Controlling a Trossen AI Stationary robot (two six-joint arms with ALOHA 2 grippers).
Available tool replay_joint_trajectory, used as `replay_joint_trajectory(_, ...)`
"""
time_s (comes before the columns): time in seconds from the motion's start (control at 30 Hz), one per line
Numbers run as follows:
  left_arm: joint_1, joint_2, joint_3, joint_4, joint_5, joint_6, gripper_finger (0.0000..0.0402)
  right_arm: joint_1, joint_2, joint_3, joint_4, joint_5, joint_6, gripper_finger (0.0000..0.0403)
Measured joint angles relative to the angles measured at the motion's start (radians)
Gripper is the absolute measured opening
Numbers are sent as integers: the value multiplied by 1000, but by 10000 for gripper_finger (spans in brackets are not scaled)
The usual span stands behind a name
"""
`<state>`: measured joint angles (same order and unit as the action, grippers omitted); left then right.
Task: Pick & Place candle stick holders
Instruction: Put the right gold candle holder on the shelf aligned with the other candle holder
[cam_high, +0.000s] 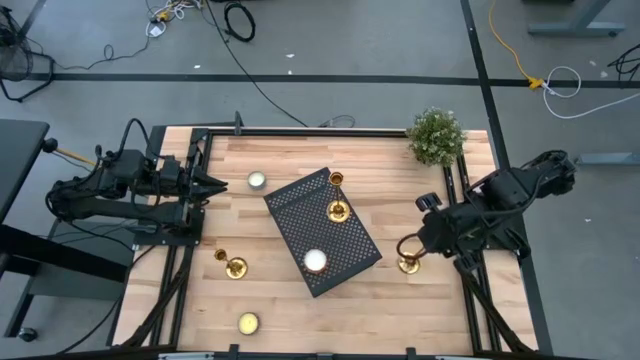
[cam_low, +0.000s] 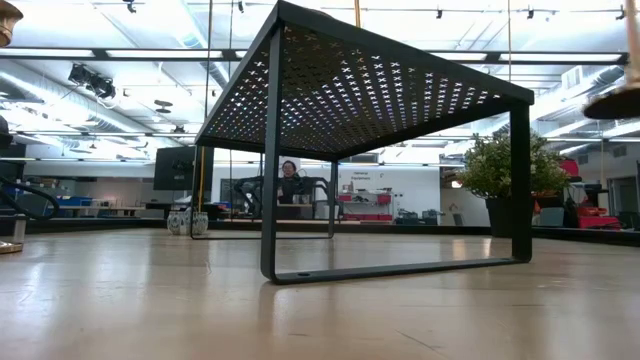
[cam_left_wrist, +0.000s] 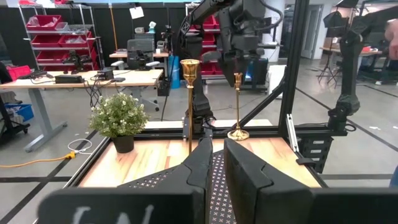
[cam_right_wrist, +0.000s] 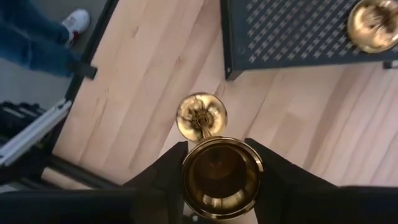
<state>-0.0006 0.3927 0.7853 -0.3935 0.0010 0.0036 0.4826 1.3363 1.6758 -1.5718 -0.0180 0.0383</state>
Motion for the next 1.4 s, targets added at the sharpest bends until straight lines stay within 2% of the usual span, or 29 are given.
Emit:
replay_joint_trajectory(0.13, 0, 0, 0, 0, 0, 0, 46, -20, 19, 54, 0, 2, -12, 153)
replay_joint_trajectory(0.33, 0, 0, 0, 0, 0, 0, 46, -52, 42, 115, 0, 2, -21, 130)
replay_joint_trajectory(0.5, 0, 0, 0, 0, 0, 0, 46, -78, 58, 145, 1, 2, -39, 137)
replay_joint_trajectory(0.63, 0, 0, 0, 0, 0, 0, 46, -90, 65, 157, 2, 4, -55, 153)
replay_joint_trajectory(0.83, 0, 0, 0, 0, 0, 0, 46, -108, 66, 158, 15, 7, -77, 131)
replay_joint_trajectory(1.13, 0, 0, 0, 0, 0, 0, 46, -118, 66, 158, 65, 39, -101, 147)
replay_joint_trajectory(1.4, 0, 0, 0, 0, 0, 0, 46, -124, 75, 159, 113, 36, -121, 130)
